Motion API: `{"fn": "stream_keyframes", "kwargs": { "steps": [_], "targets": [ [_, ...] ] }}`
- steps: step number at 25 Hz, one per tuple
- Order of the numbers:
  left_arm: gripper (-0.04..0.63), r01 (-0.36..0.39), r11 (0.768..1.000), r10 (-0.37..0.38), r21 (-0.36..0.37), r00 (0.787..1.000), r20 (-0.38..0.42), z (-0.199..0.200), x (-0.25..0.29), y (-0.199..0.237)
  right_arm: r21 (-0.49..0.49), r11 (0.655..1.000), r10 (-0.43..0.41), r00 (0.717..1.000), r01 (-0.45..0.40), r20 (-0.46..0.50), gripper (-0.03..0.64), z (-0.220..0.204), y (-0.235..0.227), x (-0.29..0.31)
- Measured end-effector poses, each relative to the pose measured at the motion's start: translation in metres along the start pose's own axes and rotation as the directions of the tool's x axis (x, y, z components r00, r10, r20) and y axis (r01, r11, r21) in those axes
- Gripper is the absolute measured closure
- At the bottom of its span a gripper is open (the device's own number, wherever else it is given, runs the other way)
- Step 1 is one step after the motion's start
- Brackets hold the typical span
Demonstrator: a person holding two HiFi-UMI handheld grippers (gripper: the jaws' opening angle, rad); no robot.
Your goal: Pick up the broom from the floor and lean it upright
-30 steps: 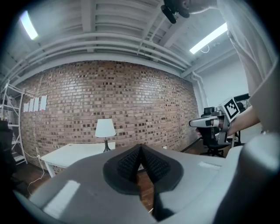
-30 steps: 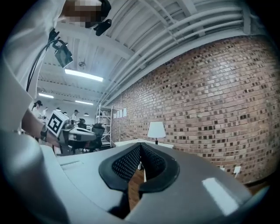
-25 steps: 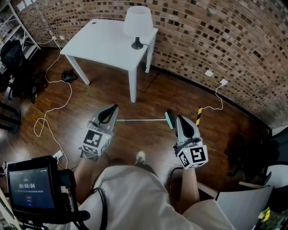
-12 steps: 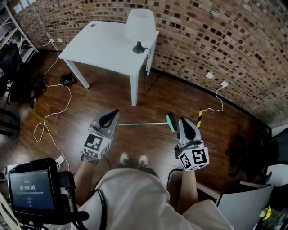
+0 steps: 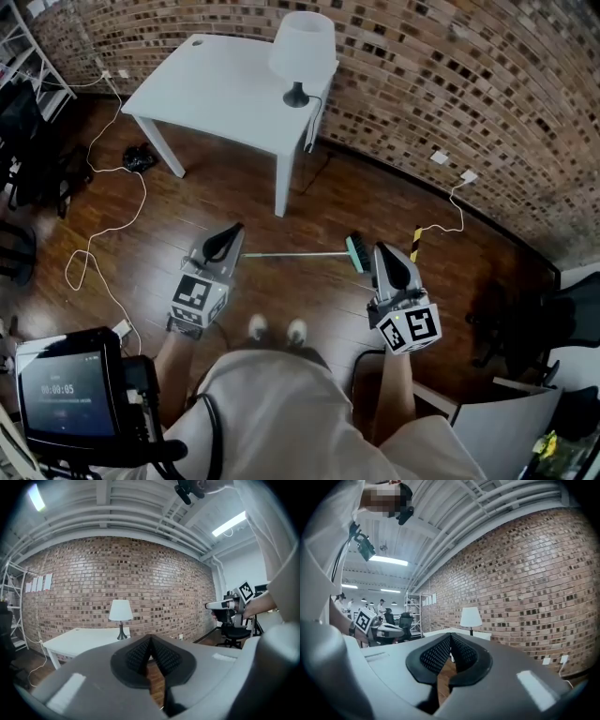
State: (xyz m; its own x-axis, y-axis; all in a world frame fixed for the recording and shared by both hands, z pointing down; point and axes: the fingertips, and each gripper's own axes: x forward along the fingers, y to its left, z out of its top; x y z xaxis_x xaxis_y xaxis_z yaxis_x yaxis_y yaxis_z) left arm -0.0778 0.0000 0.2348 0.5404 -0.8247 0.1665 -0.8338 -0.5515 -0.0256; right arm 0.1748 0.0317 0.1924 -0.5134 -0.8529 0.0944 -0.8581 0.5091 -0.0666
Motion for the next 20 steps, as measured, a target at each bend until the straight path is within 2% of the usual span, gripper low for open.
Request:
{"fn": "stream_keyframes", "kwargs": {
  "steps": [7,10,14,18,20],
  "targets": [
    [0.595,0.001,1.000,-0.001,-0.023,1.000,-0.002,-0.011,-0.010,0.021,-0.017,0.998,0.063,0.998,-0.063,-0.021,0.603,-0.001,0.026,0.028],
    [0.595,-0.007,1.000,0.007,-0.024,1.000,-0.006,-0.018,-0.016,0.032,-0.069,0.988,0.133,0.988,-0.139,-0.083,0.601,-0.014,0.044,0.042],
    [0.595,-0.013,1.000,0.013,0.003,1.000,-0.019,-0.029,-0.024,0.048,-0.152,0.951,0.240,0.952,-0.270,-0.192,0.578,-0.041,0.067,0.064],
    [0.595,-0.065,0.998,0.066,0.011,0.997,-0.036,-0.044,-0.027,0.070,-0.131,0.931,0.301,0.919,-0.341,-0.256,0.575,-0.073,0.072,0.088],
    [0.595,-0.089,0.996,0.089,0.020,0.995,-0.051,-0.056,-0.024,0.079,-0.132,0.905,0.352,0.886,-0.405,-0.302,0.567,-0.096,0.073,0.105]
  ]
}}
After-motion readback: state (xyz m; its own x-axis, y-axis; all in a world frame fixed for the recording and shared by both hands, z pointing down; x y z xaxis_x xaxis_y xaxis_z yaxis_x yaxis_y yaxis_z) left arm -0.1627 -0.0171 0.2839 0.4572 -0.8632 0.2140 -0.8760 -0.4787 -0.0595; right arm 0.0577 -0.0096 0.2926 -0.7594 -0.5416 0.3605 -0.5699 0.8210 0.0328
